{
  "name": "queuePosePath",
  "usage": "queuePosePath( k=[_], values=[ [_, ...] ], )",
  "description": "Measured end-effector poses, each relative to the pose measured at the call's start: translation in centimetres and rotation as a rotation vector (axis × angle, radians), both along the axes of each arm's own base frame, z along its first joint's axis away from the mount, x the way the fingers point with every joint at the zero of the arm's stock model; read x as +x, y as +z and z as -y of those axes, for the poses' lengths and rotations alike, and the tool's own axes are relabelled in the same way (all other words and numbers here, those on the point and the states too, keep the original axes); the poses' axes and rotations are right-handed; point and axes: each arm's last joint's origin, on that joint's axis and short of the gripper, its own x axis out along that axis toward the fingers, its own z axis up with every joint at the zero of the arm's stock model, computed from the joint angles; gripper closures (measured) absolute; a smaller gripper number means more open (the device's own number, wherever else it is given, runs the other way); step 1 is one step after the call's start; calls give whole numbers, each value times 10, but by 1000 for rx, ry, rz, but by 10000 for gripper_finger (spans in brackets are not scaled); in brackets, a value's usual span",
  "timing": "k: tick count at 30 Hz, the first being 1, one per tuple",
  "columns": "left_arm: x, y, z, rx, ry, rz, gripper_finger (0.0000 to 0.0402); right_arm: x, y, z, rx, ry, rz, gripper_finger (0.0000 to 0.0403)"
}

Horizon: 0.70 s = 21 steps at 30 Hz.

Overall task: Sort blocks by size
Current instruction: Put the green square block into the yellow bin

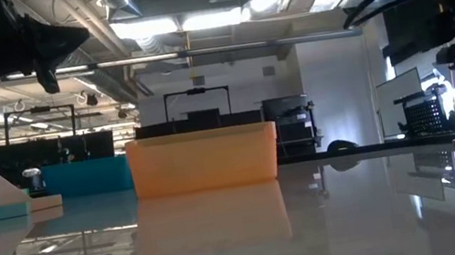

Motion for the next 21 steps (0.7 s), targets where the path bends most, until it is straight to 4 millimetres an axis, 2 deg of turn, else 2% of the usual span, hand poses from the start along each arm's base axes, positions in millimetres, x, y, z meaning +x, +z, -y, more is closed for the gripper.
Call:
queuePosePath(
  k=[5, 11, 16, 21],
  values=[
    [-1, 2, 0, 22, 6, 13, 399, -1, -1, 1, -11, 0, 1, 179],
    [-1, 2, 0, 20, 6, 14, 399, -1, -1, 1, -19, 72, -6, 275],
    [-1, 2, 0, 19, 5, 14, 399, 2, 5, 0, -21, 106, -3, 278],
    [-1, 3, 0, 17, 5, 23, 399, 15, 28, -5, -16, 112, 75, 278]
  ],
)
